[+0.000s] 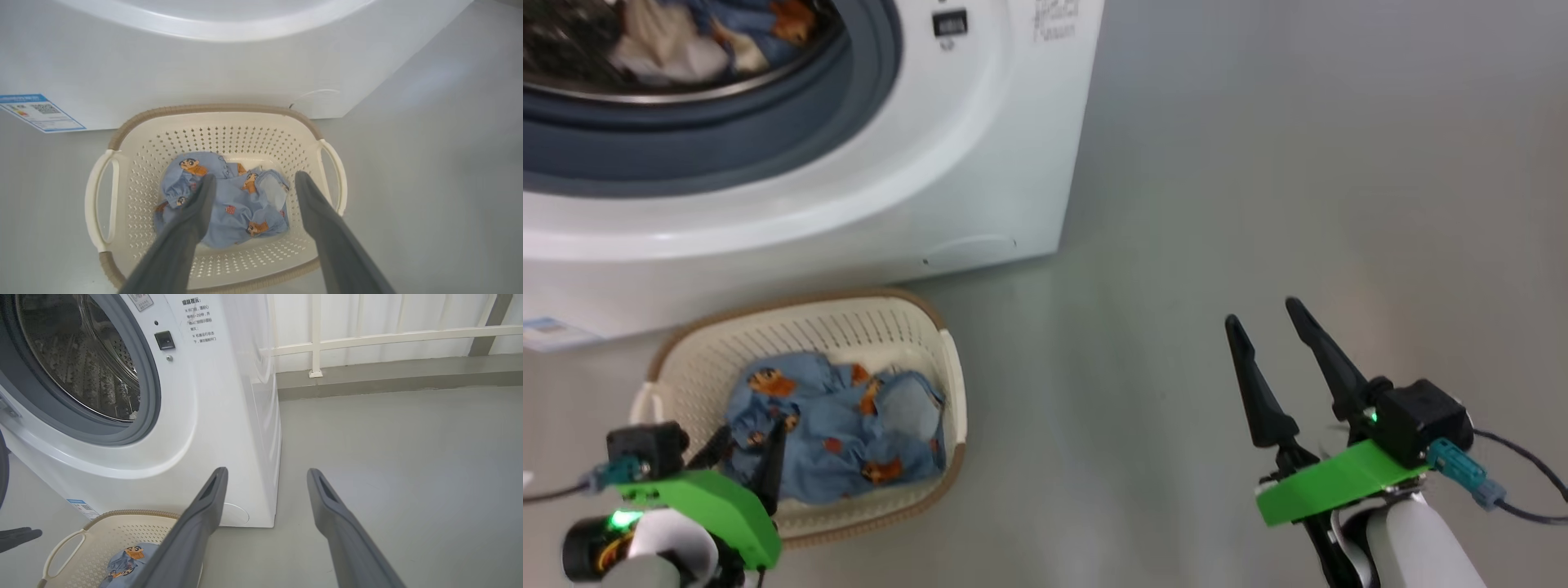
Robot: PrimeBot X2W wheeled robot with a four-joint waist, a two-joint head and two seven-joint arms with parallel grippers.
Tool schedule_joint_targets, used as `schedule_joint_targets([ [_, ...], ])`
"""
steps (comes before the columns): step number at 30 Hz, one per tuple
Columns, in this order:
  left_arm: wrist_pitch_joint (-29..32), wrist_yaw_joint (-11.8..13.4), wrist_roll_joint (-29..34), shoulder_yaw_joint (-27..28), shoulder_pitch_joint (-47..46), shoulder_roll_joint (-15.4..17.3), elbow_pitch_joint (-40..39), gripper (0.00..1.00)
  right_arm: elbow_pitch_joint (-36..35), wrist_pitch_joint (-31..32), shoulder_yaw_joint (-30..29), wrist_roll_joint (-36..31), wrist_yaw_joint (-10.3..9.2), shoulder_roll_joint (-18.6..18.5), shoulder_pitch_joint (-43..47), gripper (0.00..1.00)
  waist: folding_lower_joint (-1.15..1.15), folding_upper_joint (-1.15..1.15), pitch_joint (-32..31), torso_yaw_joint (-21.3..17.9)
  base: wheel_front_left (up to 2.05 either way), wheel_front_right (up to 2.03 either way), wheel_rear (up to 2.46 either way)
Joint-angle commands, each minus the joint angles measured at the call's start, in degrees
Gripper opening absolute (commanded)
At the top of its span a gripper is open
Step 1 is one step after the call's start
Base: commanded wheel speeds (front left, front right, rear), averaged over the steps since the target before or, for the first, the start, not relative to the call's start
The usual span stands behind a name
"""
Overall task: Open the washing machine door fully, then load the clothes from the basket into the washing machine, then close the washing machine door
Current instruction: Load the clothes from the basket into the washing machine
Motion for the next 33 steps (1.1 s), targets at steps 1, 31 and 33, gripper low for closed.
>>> schedule_joint_targets([
  [1,1.26,-0.12,-2.23,-0.35,-3.25,3.37,0.63,1.0,-1.99,-0.27,1.94,0.81,0.14,0.09,-1.72,1.0,0.0,0.0,8.96,-2.53,0.0,0.0,0.0],
  [31,4.27,-0.13,-15.68,-18.28,-30.2,16.17,25.13,1.0,-11.49,-0.27,5.75,0.79,0.14,0.1,-8.64,1.0,0.0,0.0,34.13,-7.25,0.0,0.0,0.0],
  [33,4.23,-0.13,-15.99,-18.99,-31.58,16.61,26.05,1.0,-12.06,-0.27,5.8,0.65,0.14,0.1,-8.38,1.0,0.0,0.0,35.13,-7.19,0.0,0.0,0.0],
])
